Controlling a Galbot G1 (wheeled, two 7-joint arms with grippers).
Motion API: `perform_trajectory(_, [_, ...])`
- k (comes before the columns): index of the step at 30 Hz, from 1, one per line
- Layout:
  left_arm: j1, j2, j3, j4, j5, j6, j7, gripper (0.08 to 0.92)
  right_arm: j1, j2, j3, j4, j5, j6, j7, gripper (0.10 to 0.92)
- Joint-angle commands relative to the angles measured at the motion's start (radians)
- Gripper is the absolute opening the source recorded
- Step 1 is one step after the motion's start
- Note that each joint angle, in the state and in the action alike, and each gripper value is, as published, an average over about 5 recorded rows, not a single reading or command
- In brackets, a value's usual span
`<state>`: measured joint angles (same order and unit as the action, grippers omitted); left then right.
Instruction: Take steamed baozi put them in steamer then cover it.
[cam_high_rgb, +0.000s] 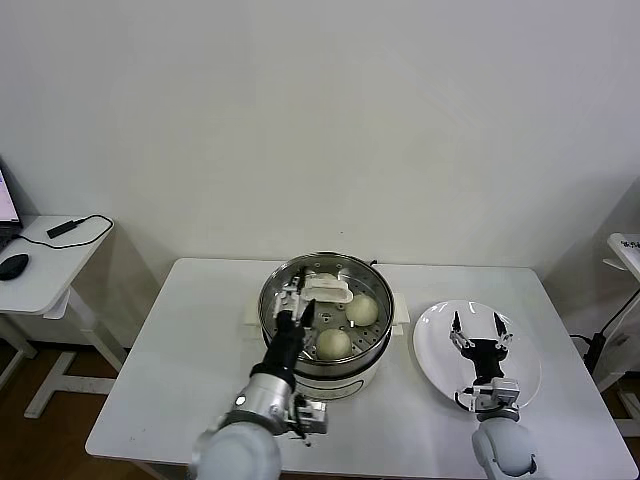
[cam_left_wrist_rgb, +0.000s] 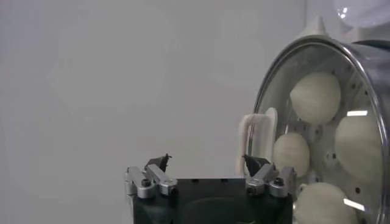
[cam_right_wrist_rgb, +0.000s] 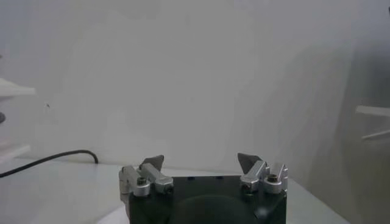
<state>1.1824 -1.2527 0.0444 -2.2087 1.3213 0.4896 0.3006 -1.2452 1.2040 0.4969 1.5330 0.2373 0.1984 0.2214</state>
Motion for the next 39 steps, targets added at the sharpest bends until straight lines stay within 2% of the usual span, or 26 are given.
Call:
perform_trajectory(1, [0.042, 0.065, -0.361, -0.004, -0.675, -0.083, -0.256, 0.823, -0.02, -0.01, 0.005, 0.028, 0.023, -0.002, -0.004, 0.823])
perform_trajectory(3, [0.034, 0.066, -0.447, 0.08, -0.863, -0.157, -0.316, 0.823, -0.03, -0.013, 0.006, 0.037, 0.03, -0.003, -0.007, 0.823])
perform_trajectory(6, [0.03, 0.072, -0.539, 0.22, -1.121, -0.281, -0.337, 0.823, -0.042, -0.019, 0.008, 0.043, 0.038, -0.001, -0.011, 0.823])
perform_trajectory(10, [0.032, 0.073, -0.597, 0.39, -1.318, -0.453, -0.274, 0.823, -0.06, -0.023, 0.008, 0.045, 0.046, 0.007, -0.019, 0.823])
perform_trajectory(15, [0.04, 0.057, -0.61, 0.547, -1.401, -0.604, -0.191, 0.823, -0.09, -0.023, 0.005, 0.055, 0.055, 0.025, -0.036, 0.823])
perform_trajectory(22, [0.073, 0.021, -0.612, 0.576, -1.438, -0.716, -0.154, 0.823, -0.137, -0.027, 0.007, 0.064, 0.066, 0.067, -0.074, 0.823])
perform_trajectory(39, [0.101, 0.007, -0.616, 0.609, -1.435, -0.774, -0.144, 0.823, -0.169, -0.009, 0.01, 0.083, 0.091, 0.084, -0.113, 0.823])
